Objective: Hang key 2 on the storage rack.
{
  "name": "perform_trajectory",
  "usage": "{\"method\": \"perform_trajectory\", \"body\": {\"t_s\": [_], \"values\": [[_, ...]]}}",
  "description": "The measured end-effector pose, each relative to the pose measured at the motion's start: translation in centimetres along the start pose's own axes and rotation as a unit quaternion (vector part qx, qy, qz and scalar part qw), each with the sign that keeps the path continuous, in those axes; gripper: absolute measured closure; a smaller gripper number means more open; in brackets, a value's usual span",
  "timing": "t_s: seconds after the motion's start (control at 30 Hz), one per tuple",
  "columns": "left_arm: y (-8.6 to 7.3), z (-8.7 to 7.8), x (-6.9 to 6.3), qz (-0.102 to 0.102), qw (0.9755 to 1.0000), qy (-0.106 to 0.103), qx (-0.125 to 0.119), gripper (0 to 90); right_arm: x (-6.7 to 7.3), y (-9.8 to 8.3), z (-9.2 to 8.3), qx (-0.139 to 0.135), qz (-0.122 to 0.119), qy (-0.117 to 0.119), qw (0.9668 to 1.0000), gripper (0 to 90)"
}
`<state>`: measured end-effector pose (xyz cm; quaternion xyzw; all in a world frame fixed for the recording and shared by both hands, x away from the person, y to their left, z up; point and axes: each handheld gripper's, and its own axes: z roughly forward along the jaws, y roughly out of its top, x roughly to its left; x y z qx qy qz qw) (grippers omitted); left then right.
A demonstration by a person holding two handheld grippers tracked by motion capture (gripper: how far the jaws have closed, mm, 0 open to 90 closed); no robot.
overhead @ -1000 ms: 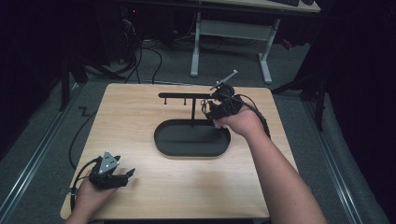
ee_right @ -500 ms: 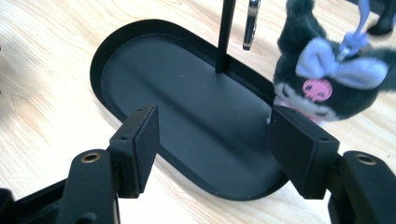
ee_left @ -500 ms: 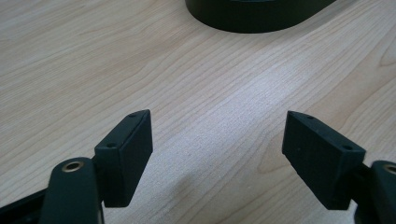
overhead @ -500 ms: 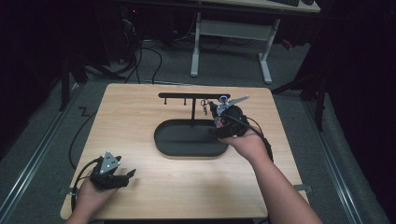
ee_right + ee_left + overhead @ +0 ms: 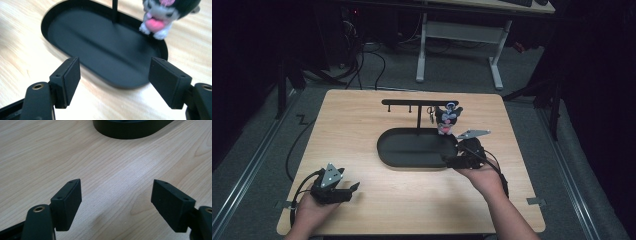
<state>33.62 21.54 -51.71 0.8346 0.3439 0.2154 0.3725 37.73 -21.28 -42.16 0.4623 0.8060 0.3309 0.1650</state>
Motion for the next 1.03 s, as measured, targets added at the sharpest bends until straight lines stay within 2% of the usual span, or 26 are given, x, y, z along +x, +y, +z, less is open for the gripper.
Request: {"method": "perform_trajectory", "body": {"t_s": [0.33, 0.5, 0.63, 0.7, 0.77, 0.83, 0.9, 0.93, 1.03], "values": [[0.1, 0.1, -0.4, 0.003, 1.0000, -0.006, 0.000, 24.7, -0.9, -6.1, 0.6, -0.035, 0.032, -0.006, 0.9989, 18.2], [0.3, 0.0, -0.8, 0.004, 0.9999, -0.015, -0.004, 24.4, -1.0, -9.1, 1.1, -0.047, 0.034, -0.022, 0.9980, 15.2], [0.5, 0.0, -1.4, 0.008, 0.9996, -0.025, -0.005, 23.6, -0.6, -11.0, 1.2, -0.057, 0.037, -0.034, 0.9971, 14.1], [0.6, 0.1, -1.7, 0.010, 0.9995, -0.030, -0.004, 22.6, -0.2, -12.1, 0.9, -0.077, 0.034, -0.048, 0.9953, 13.3], [0.6, 0.2, -1.9, 0.012, 0.9995, -0.030, -0.005, 21.7, 0.1, -13.6, 0.6, -0.105, 0.042, -0.055, 0.9921, 13.3], [0.8, 0.3, -2.1, 0.014, 0.9995, -0.030, -0.004, 21.0, -0.2, -13.9, -0.1, -0.105, 0.054, -0.048, 0.9919, 12.0], [0.8, 0.3, -2.2, 0.015, 0.9995, -0.027, -0.003, 20.0, -0.5, -14.2, -0.8, -0.124, 0.054, -0.061, 0.9889, 12.0], [0.8, 0.3, -2.3, 0.015, 0.9996, -0.025, -0.004, 19.2, -0.8, -14.3, -0.9, -0.125, 0.055, -0.062, 0.9886, 12.0], [0.7, 0.2, -2.2, 0.013, 0.9997, -0.019, -0.006, 15.6, -1.3, -14.5, -0.9, -0.126, 0.073, -0.053, 0.9879, 11.1]]}}
